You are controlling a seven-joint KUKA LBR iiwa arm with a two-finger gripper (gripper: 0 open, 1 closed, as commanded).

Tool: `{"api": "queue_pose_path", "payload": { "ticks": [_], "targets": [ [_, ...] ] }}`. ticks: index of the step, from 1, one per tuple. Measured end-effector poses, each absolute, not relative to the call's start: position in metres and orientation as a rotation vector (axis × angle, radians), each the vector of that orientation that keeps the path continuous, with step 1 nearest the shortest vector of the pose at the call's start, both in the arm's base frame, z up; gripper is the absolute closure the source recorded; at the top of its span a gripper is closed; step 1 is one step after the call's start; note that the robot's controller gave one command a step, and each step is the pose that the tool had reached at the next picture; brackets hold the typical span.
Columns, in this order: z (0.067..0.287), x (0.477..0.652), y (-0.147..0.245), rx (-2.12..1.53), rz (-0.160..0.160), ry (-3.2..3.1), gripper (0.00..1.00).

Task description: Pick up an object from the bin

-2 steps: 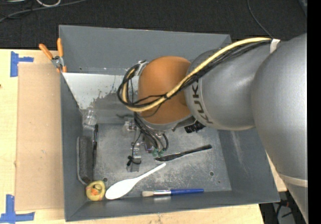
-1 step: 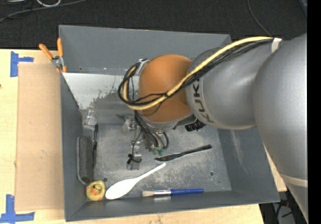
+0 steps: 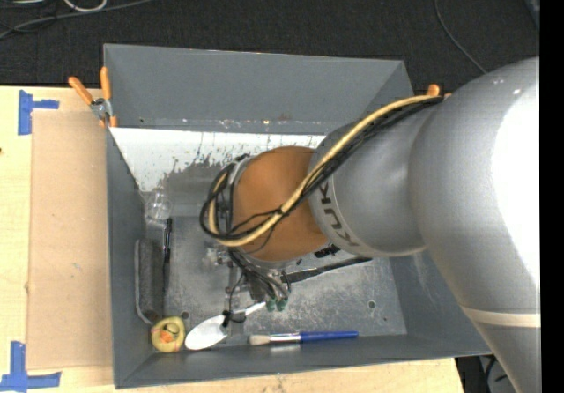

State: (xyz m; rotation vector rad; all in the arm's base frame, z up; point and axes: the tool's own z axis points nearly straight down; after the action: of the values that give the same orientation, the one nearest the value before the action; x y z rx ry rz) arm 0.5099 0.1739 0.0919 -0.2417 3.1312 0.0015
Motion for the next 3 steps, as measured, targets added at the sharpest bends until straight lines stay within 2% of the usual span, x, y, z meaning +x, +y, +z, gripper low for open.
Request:
{"api": "queue_pose_path", "payload": {
  "ticks": [1, 2, 3],
  "targets": [
    [0.074, 0.497, 0.175, -0.326, 0.001, 3.130, 0.00],
    [0.099, 0.475, 0.192, -0.618, 0.002, 3.087, 0.00],
    [0.071, 0.482, 0.176, -0.568, 0.003, 3.084, 0.00]
  ]
}}
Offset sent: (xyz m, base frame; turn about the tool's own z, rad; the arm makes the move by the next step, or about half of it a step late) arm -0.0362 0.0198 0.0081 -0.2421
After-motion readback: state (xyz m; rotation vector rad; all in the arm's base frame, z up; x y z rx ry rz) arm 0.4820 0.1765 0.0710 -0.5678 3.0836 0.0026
